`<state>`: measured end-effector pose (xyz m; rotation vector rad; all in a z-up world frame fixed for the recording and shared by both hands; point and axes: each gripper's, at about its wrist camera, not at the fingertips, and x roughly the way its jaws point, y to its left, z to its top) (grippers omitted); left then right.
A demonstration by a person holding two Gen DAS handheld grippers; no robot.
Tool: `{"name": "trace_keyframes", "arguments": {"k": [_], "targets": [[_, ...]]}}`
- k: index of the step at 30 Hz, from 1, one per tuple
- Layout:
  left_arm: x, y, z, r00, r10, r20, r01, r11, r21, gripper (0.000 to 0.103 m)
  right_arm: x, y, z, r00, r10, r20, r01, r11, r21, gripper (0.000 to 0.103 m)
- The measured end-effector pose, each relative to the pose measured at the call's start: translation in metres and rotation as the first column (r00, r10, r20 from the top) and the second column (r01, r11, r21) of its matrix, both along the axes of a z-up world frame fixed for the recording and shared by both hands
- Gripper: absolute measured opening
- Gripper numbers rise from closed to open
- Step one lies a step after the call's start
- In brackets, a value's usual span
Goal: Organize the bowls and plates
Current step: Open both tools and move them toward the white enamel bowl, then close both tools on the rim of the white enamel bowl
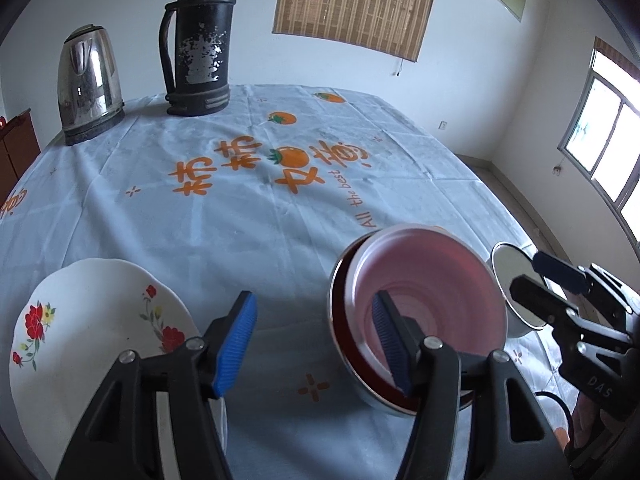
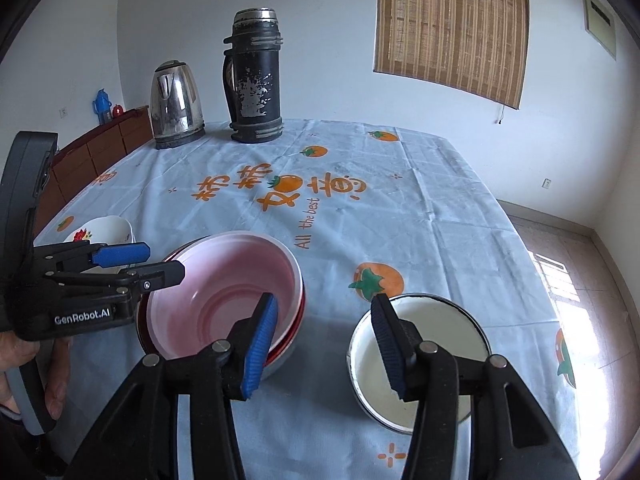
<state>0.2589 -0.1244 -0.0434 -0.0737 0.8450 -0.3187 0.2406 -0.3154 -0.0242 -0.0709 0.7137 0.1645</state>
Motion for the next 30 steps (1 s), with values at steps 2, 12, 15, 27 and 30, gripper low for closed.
{"name": "trace_keyframes", "arguments": {"k": [2,12,15,27,30], "targets": [[-0.002,0.003,0.004,1.0,0.014,0.022,-0.013,1.0,-0.014,0.064,-0.01,-0.01,0.002,1.0,-0.011,0.013,0.011,1.0,0.018,0.051],[-0.016,-0.013,0.016,0.988,0.04,0.152,-0.042,0.999,0.01,0.065,-0.043,-0.076,-0.006,0.989,-0.147,0.023,0.146,0.988,0.048,0.051],[-0.023,-0.028,0.022,0.987,0.015,0.162,-0.015,1.0,-0.002,0.065,-0.042,-0.097,-0.014,0.983,-0.182,0.003,0.182,0.982,0.056,0.051],[-0.046,-0.125,0.033,0.967,-0.18,0.178,0.175,0.984,0.042,0.065,-0.012,-0.121,-0.039,0.981,-0.177,-0.083,0.188,0.972,0.141,0.023],[-0.05,-0.14,0.027,0.962,-0.214,0.17,0.205,0.976,0.069,0.065,-0.011,-0.12,-0.04,0.984,-0.157,-0.081,0.168,0.974,0.154,0.011]]}}
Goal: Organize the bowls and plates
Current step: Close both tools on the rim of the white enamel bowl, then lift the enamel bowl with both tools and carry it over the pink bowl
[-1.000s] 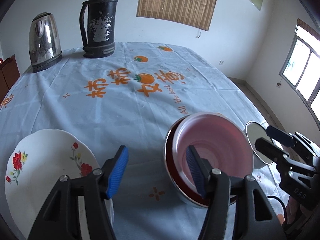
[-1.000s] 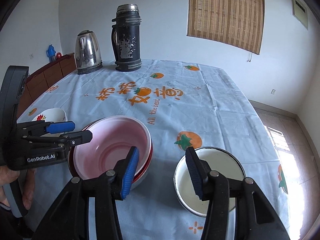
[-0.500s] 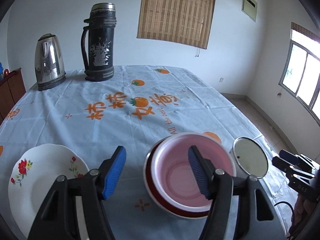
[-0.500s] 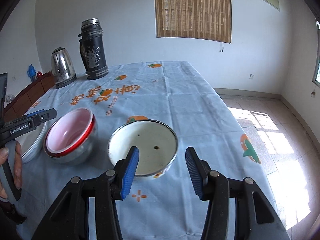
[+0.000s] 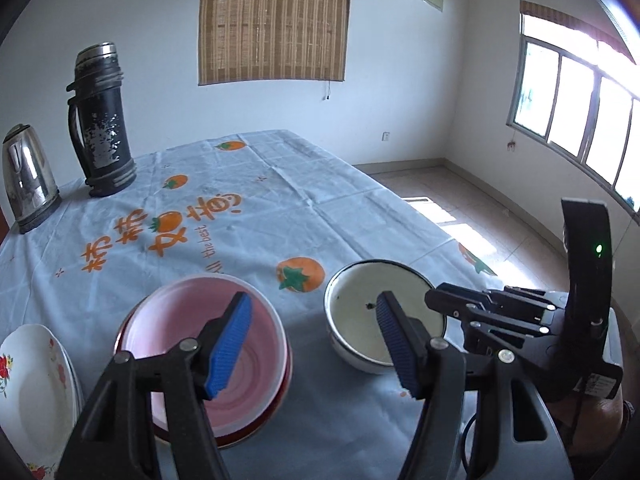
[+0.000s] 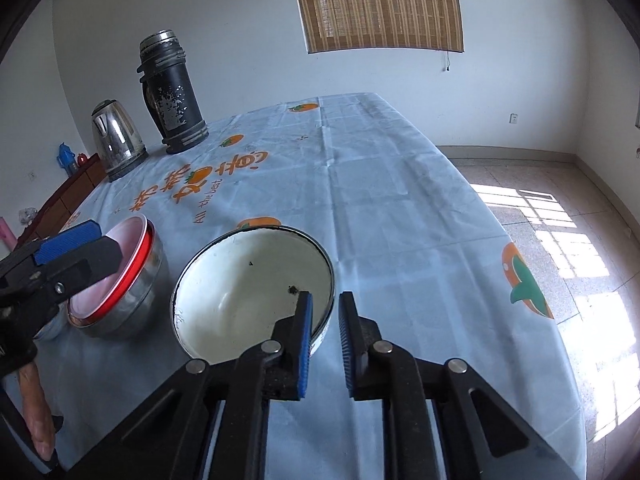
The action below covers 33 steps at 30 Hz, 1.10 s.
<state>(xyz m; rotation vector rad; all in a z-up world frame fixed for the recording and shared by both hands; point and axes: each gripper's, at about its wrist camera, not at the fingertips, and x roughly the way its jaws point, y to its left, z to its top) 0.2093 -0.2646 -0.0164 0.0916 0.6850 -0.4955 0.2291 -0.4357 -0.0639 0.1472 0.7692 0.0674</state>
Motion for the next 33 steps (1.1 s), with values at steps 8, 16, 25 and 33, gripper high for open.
{"name": "trace_keyframes", "arguments": {"k": [8,16,25,33], "targets": [[-0.009,-0.02,-0.012,0.997,-0.065,-0.029,0.065,0.998,0.026,0.041,-0.005,-0.009,0.004,1.0,-0.011,0.026,0.01,1.0,0.007,0.007],[-0.016,-0.037,-0.025,0.99,-0.126,-0.072,0.128,0.991,0.036,0.028,-0.011,-0.028,0.001,0.999,-0.044,0.029,0.044,0.999,0.015,0.007],[-0.019,-0.046,-0.033,0.986,-0.144,-0.082,0.149,0.988,0.049,0.028,-0.011,-0.029,-0.001,0.999,-0.023,0.041,0.022,0.999,0.034,0.007],[-0.015,-0.035,-0.03,0.989,-0.12,-0.08,0.121,0.993,0.003,0.028,-0.008,-0.032,-0.007,0.999,-0.031,0.034,0.03,0.999,0.04,0.007]]}}
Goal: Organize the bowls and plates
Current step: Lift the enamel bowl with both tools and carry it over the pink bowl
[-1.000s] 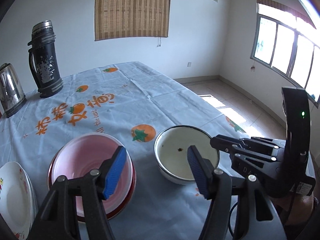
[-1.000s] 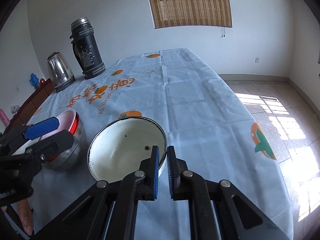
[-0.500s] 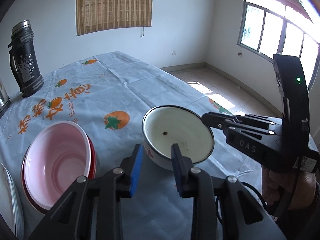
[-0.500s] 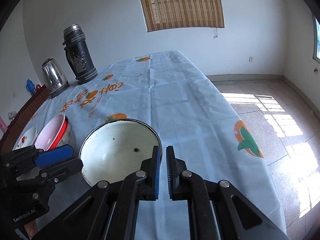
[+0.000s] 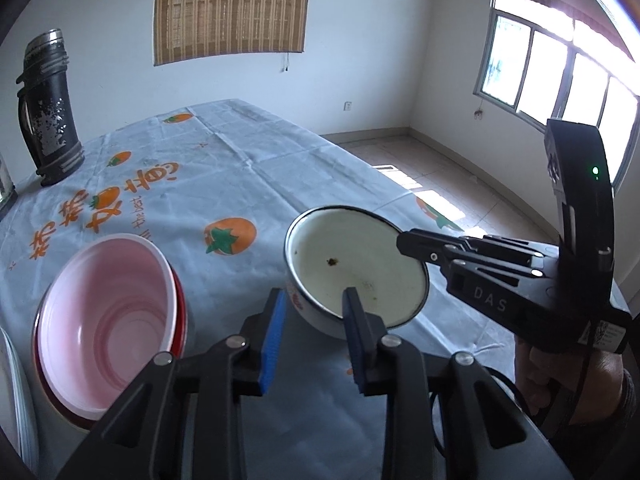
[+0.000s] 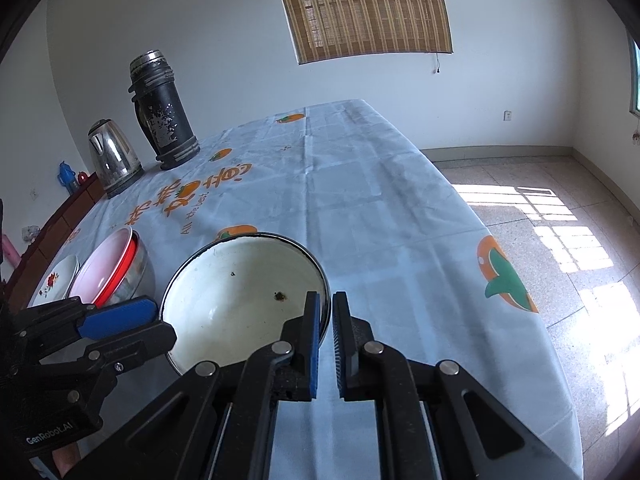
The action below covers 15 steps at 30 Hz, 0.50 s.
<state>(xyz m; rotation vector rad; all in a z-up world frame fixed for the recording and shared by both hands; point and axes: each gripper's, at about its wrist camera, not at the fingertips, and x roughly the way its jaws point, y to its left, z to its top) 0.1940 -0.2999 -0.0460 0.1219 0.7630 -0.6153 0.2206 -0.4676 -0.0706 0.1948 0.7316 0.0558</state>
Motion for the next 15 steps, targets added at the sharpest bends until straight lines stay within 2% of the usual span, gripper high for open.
{"name": "trace_keyframes", "arguments": {"k": [5,9,12,15], "targets": [[0.007,-0.004,-0.01,0.996,-0.038,-0.084,0.035,0.999,-0.037,0.029,0.001,0.0,-0.002,1.0,0.01,-0.001,-0.01,1.0,0.005,0.007],[0.009,-0.004,-0.011,0.996,-0.018,-0.083,0.016,0.999,-0.03,0.026,0.0,0.004,0.0,1.0,0.011,-0.001,-0.011,1.0,-0.002,0.007],[0.005,-0.003,-0.008,0.999,-0.002,-0.053,0.002,1.0,-0.006,0.023,-0.001,0.005,0.002,1.0,0.015,-0.011,-0.015,1.0,0.014,0.007],[0.003,0.002,0.0,0.999,-0.003,-0.05,0.001,0.999,-0.038,0.023,-0.004,0.009,0.01,1.0,0.023,-0.009,-0.023,1.0,-0.002,0.008]]}}
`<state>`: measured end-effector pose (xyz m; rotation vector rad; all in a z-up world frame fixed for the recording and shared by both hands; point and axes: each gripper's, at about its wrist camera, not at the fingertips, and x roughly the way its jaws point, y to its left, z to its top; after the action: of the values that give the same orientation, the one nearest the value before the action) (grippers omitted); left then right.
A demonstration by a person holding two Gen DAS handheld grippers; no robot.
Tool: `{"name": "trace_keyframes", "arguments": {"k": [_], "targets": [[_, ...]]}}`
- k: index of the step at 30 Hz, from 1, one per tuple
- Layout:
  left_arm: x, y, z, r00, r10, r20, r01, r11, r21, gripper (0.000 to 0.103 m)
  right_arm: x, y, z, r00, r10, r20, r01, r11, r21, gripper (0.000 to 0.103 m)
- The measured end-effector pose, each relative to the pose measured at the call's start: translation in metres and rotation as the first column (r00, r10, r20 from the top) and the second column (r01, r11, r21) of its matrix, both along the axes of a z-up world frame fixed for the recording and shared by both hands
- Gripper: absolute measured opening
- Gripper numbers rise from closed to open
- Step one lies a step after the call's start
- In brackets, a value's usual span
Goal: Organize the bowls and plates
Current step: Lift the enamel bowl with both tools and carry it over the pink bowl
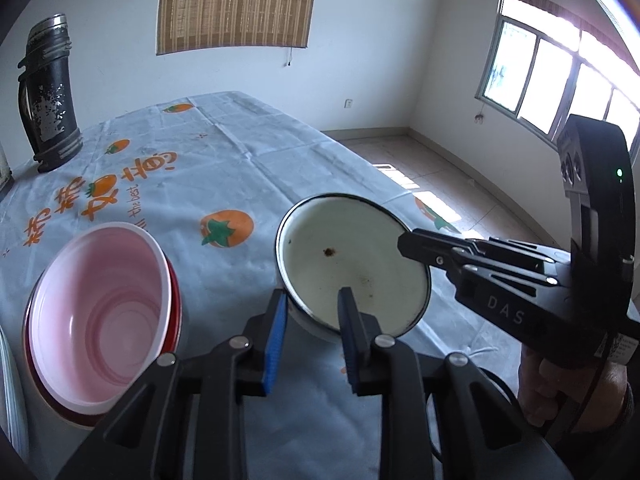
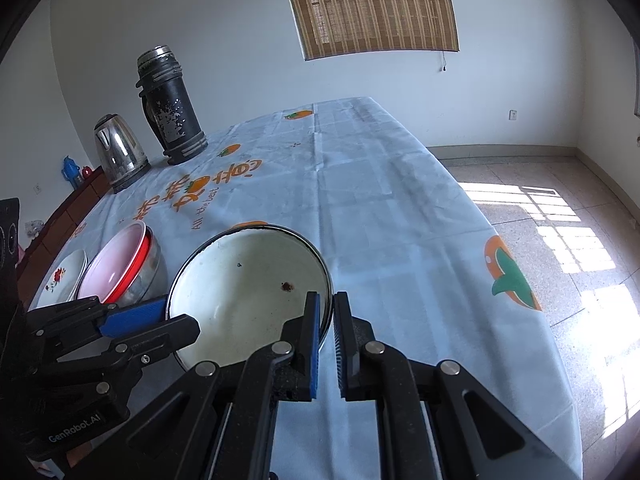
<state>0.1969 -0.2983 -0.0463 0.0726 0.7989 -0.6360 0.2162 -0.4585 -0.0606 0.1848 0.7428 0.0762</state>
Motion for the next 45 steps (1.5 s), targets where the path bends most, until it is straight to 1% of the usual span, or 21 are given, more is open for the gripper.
{"name": "trace_keyframes", "arguments": {"k": [8,11,14,16,20,24,28,40,45], "targets": [[-0.003,0.011,0.013,1.0,-0.001,-0.005,0.001,0.998,-0.061,0.023,-0.008,0.004,0.023,1.0,-0.002,0.027,0.002,1.0,-0.014,0.008],[-0.005,0.018,0.021,1.0,0.007,0.02,-0.005,0.997,-0.075,0.023,-0.009,0.008,0.03,0.999,0.009,0.032,-0.008,1.0,-0.016,0.008],[-0.009,0.024,0.028,0.998,0.024,0.062,-0.02,0.998,-0.066,0.023,-0.011,0.017,0.036,0.999,0.02,0.042,-0.019,0.999,-0.027,0.009],[-0.009,0.029,0.03,0.997,0.031,0.07,-0.027,0.997,-0.067,0.023,-0.012,0.022,0.041,0.998,0.026,0.05,-0.025,0.999,-0.034,0.009],[-0.005,0.043,0.033,0.997,0.058,0.059,-0.053,0.995,-0.088,0.019,-0.012,0.036,0.051,0.997,0.041,0.064,-0.037,0.998,-0.05,0.009],[-0.003,0.057,0.038,0.995,0.081,0.057,-0.074,0.991,-0.114,0.019,-0.011,0.049,0.058,0.996,0.059,0.068,-0.055,0.996,-0.068,0.01],[-0.003,0.069,0.043,0.992,0.109,0.067,-0.101,0.988,-0.115,0.019,-0.007,0.061,0.063,0.995,0.084,0.062,-0.079,0.994,-0.077,0.01],[0.008,0.108,0.048,0.982,0.182,0.042,-0.174,0.973,-0.151,0.019,0.002,0.102,0.08,0.987,0.148,0.064,-0.139,0.983,-0.12,0.01],[0.007,0.118,0.053,0.974,0.213,0.072,-0.2,0.967,-0.156,0.019,0.003,0.114,0.085,0.984,0.168,0.065,-0.159,0.979,-0.128,0.011]]}}
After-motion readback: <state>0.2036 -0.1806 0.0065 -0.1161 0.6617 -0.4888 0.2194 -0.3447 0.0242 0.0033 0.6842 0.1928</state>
